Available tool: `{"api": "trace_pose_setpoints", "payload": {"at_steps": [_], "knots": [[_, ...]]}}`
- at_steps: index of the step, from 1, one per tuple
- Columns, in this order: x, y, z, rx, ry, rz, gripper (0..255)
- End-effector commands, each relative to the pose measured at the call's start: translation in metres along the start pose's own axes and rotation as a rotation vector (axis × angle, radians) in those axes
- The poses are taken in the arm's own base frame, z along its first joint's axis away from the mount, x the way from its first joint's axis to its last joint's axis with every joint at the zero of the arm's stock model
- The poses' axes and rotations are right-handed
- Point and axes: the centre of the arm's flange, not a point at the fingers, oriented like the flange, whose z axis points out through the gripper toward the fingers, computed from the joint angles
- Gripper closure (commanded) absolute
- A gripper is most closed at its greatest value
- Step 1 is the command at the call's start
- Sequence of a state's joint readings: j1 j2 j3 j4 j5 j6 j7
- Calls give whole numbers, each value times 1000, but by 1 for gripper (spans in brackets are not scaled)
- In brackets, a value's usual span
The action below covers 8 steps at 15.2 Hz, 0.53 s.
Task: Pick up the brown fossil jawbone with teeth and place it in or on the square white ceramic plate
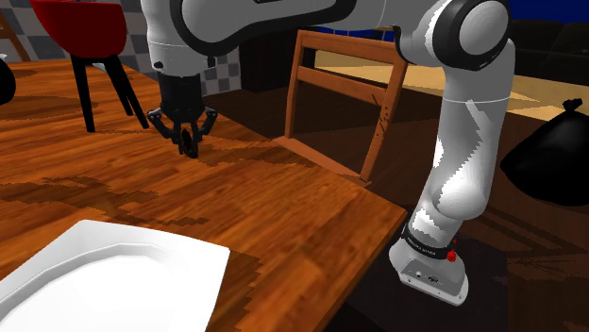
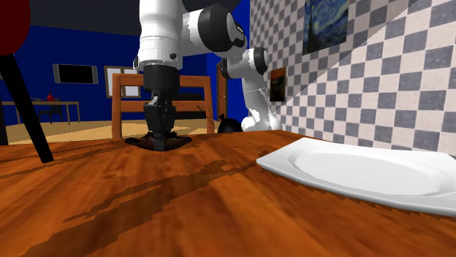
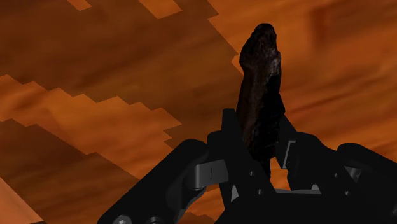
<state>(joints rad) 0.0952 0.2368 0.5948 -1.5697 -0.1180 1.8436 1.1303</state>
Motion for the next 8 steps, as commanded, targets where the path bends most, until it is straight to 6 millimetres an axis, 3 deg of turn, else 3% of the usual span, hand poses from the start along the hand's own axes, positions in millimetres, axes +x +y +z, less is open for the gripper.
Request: {"api": "trace_pose_setpoints", "payload": {"at_steps": [1,8], "knots": [[0,0,0,0,0,0,255],[1,-2,-32,0,0,0,255]]}}
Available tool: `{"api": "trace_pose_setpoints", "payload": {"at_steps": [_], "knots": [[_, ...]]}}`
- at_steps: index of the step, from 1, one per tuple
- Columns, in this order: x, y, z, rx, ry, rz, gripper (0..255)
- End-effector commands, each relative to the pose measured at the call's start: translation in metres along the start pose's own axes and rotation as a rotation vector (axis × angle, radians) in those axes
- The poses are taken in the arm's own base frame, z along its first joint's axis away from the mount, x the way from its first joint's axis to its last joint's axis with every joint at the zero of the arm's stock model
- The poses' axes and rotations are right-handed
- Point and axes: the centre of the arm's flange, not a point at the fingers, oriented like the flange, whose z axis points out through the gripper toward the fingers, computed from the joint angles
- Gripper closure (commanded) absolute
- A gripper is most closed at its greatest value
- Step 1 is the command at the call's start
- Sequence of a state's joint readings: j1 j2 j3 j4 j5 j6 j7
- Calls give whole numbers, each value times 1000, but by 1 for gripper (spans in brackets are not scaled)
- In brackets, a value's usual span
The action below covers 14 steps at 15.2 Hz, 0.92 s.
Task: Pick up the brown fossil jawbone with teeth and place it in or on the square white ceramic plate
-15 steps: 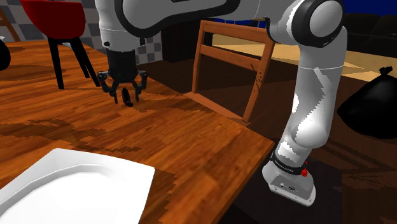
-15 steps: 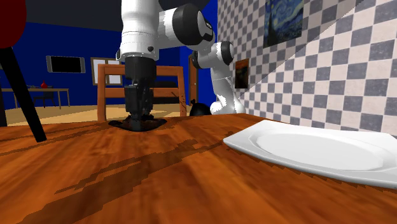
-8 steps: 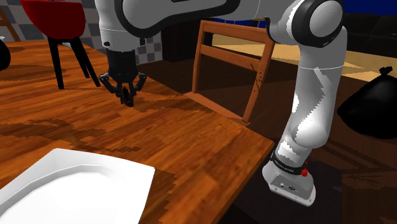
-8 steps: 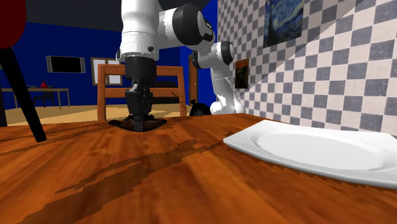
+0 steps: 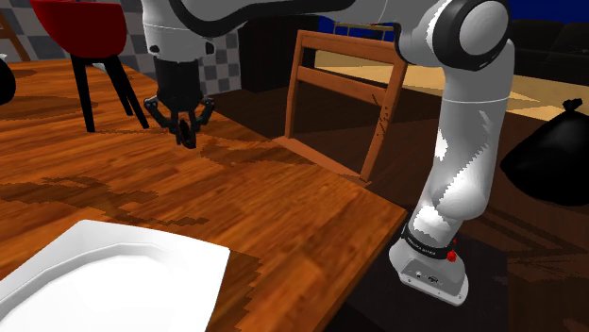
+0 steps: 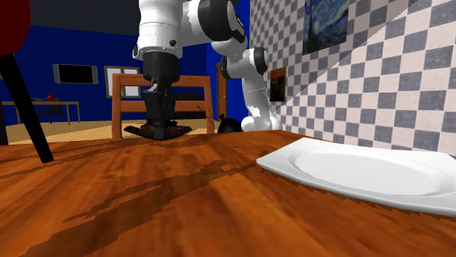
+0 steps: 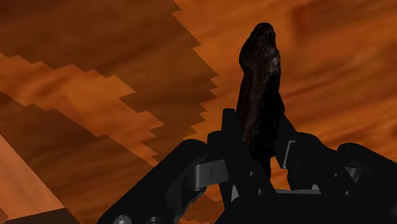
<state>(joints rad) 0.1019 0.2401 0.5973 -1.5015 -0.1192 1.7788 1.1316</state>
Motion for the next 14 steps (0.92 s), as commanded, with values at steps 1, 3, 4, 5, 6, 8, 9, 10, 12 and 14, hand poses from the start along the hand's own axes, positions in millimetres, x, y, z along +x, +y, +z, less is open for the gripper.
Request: {"api": "trace_pose_setpoints", "payload": {"at_steps": [1,3,4,5,6,8,9,10,12,14], "knots": [[1,-1,-12,0,0,0,255],[1,-2,-22,0,0,0,255],[1,-2,-27,0,0,0,255],[1,-2,-33,0,0,0,255],[1,-3,-38,0,0,0,255],[2,-4,-49,0,0,0,255],[2,-4,-54,0,0,0,255],[2,-4,-59,0,0,0,255],[2,-5,-70,0,0,0,255],[-10,-10,-71,0,0,0,255]]}}
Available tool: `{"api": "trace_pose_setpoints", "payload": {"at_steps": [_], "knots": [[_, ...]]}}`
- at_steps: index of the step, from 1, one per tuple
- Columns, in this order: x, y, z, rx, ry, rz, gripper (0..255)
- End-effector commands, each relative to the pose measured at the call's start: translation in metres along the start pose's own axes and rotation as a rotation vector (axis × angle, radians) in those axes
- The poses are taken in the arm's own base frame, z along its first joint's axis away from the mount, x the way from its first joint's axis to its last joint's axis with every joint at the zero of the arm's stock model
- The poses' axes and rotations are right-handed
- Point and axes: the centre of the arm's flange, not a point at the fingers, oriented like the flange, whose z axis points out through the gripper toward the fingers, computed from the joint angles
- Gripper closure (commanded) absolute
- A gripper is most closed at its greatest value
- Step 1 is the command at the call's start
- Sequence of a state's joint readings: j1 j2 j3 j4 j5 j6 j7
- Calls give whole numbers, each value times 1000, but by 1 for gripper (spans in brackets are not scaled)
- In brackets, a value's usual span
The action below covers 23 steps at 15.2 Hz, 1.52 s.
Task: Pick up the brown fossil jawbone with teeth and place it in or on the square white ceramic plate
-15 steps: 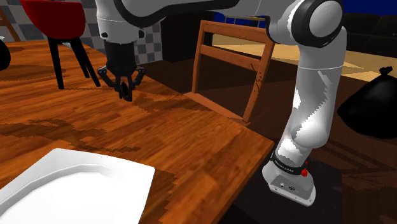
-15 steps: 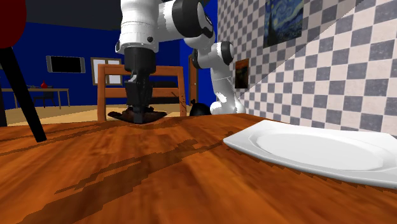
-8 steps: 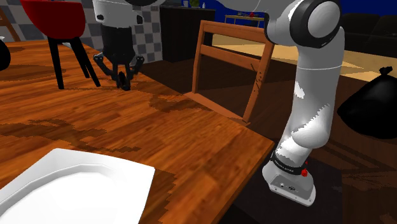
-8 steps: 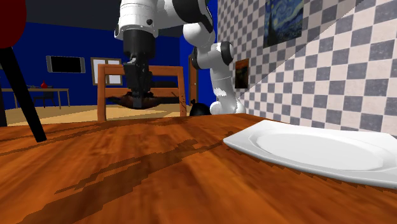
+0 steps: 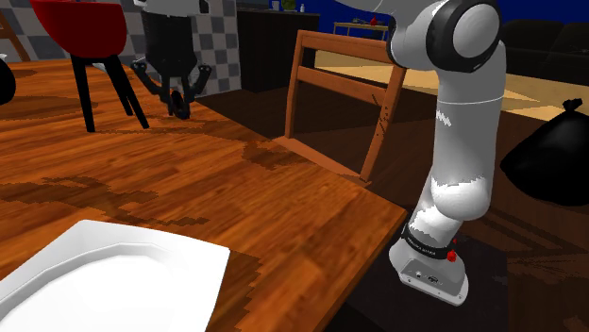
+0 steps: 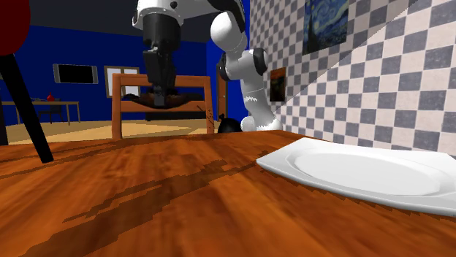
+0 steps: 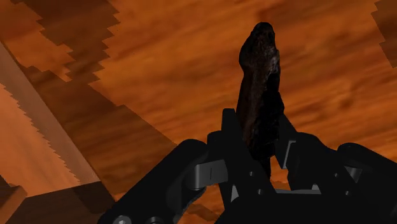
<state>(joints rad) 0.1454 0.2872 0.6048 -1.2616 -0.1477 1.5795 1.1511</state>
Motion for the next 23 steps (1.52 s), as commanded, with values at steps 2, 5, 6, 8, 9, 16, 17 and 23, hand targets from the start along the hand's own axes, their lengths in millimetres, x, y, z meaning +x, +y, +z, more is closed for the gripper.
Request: {"api": "trace_pose_setpoints", "payload": {"at_steps": [2,5,6,8,9,16,17,23], "knots": [[-31,-13,-1,0,0,0,255],[-67,-28,0,0,0,0,255],[-80,-33,0,0,0,0,255],[-104,-43,1,0,0,0,255],[-116,-48,1,0,0,0,255],[-202,-83,3,0,0,0,255],[-214,-88,4,0,0,0,255],[-287,-118,6,0,0,0,255]]}}
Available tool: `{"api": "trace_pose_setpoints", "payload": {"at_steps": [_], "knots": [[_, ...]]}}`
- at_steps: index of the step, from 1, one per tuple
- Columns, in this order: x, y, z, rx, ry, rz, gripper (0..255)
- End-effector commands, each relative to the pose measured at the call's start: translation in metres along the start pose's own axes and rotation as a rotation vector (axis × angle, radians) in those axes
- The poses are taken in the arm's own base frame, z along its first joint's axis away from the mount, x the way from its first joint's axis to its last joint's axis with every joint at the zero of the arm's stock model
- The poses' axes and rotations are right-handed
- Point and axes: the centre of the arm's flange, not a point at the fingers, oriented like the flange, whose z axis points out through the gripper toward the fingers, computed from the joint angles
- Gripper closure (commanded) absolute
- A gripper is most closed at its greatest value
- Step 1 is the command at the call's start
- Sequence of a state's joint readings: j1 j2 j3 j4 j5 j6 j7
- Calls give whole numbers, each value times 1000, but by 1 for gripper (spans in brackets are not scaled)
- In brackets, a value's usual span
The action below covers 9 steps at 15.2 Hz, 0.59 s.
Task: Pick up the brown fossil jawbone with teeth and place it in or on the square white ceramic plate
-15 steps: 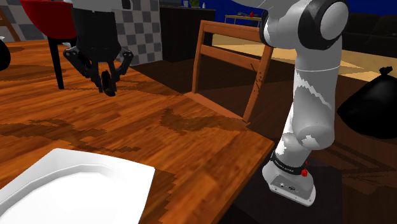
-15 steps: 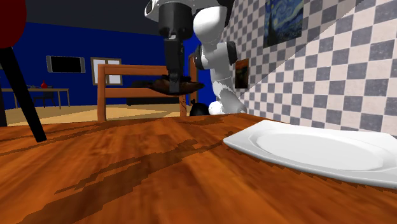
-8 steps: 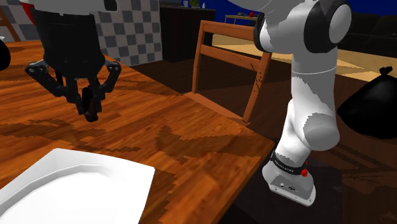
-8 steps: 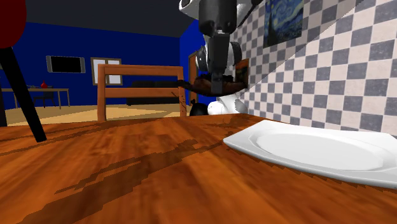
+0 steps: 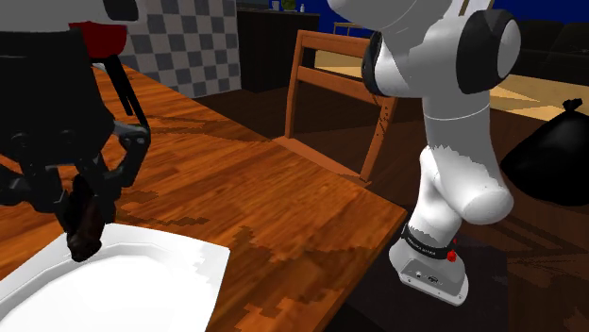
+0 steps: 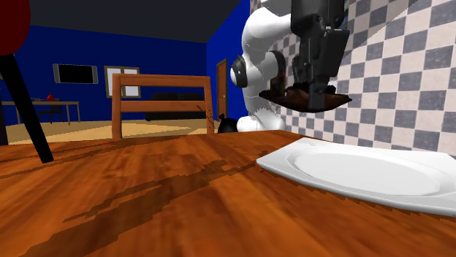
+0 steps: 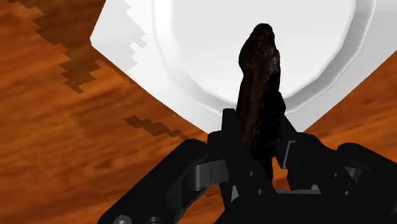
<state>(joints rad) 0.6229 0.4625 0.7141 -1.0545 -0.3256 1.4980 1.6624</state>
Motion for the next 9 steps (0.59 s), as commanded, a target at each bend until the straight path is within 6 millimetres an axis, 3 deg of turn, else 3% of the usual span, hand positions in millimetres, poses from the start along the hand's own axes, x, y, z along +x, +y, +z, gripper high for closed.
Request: {"api": "trace_pose_setpoints", "payload": {"at_steps": [1,5,9], "knots": [[-24,-13,0,-1,1,2,255],[-69,-31,1,-1,1,2,255],[-69,-30,23,-1,1,2,255]]}}
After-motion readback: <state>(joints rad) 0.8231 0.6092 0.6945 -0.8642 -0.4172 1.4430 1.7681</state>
